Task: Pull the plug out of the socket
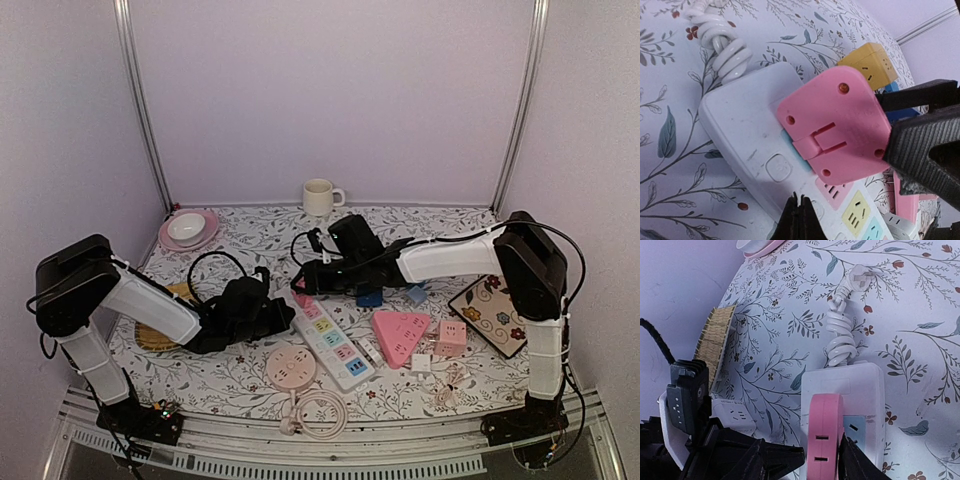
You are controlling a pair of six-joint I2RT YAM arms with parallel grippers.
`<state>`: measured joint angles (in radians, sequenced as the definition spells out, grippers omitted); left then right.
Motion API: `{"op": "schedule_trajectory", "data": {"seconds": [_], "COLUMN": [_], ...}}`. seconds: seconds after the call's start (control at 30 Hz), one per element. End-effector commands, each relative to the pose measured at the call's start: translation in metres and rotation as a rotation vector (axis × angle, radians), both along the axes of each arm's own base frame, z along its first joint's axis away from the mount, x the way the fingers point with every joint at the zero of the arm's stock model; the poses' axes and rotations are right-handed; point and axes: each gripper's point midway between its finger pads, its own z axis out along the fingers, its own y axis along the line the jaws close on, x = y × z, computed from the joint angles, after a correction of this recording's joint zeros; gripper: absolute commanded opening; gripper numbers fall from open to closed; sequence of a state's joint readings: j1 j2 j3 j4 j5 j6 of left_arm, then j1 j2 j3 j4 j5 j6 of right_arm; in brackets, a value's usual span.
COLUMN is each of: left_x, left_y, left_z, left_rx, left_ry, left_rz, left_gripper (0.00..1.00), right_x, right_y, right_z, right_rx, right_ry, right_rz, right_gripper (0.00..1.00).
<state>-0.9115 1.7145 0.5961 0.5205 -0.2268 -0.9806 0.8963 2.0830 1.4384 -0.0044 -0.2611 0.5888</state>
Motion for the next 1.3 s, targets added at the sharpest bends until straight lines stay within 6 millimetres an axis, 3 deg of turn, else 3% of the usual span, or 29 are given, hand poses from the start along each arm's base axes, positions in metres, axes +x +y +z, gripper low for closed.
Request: {"op": "schedule_trajectory", "data": {"seconds": [0.0,0.33,0.6,0.63,0.77,1.0,1.27], "left_x": [-0.008,-0.007,-0.008,-0.008,-0.009,-0.009,-0.009], "left_y": [0.012,0.010,0.012,0.013,0.014,0.015,0.016], "left_z": [-0.019,-0.017,-0.020,-0.020,-0.021,-0.022,-0.023], "left_rx": [0.067,0.071,0.073,0.072,0.073,0.072,0.073], "left_ry": [0.045,0.041,0.047,0.047,0.048,0.050,0.051], "left_rz": [0.000,-0.005,0.001,0.002,0.004,0.007,0.009], "left_gripper": [0.00,0.00,0.00,0.00,0.00,0.00,0.00], "right_x": [0.004,0.008,0.003,0.002,-0.004,-0.015,-0.023], "right_y": [0.002,0.005,0.011,0.012,0.013,0.013,0.011], "right_z": [-0.012,-0.023,-0.004,0.000,0.020,0.053,0.064], "right_rx": [-0.020,-0.044,0.027,0.048,0.151,0.299,0.380], "right_ry": [0.007,0.010,0.037,0.044,0.073,0.116,0.146], "right_rz": [-0.015,-0.018,0.004,0.013,0.043,0.104,0.149], "right_gripper": [0.49,0.45,0.21,0.13,0.05,0.04,0.04]}}
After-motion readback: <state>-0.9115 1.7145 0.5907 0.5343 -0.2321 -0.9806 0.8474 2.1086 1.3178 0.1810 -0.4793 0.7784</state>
